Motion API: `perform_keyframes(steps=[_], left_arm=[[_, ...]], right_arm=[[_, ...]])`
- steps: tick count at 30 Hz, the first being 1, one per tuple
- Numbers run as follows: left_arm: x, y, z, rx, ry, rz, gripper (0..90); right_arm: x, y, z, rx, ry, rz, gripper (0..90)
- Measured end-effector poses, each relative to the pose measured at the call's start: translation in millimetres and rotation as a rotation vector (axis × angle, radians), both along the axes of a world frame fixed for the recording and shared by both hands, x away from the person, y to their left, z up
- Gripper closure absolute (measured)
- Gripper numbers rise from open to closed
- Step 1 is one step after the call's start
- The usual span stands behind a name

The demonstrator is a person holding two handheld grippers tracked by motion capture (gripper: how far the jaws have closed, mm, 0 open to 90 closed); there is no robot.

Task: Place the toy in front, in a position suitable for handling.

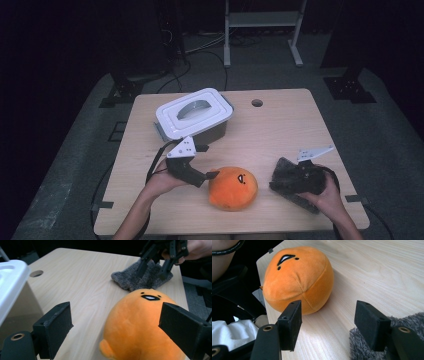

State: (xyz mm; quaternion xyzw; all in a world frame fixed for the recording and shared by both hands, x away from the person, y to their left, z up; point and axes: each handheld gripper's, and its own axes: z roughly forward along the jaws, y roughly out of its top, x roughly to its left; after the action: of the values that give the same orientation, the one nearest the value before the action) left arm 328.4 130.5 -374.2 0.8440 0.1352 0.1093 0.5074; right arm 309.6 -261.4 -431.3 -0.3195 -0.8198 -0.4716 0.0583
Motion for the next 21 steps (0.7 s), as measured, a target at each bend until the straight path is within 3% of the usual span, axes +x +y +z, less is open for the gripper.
perform_keyframes(steps=[21], left_arm=[[8.3,29.8,11.9,-0.062,-0.054,0.078,10.3]], right_arm=[[-2.5,5.0,-1.6,-0.013,0.002,0.028,37.6]])
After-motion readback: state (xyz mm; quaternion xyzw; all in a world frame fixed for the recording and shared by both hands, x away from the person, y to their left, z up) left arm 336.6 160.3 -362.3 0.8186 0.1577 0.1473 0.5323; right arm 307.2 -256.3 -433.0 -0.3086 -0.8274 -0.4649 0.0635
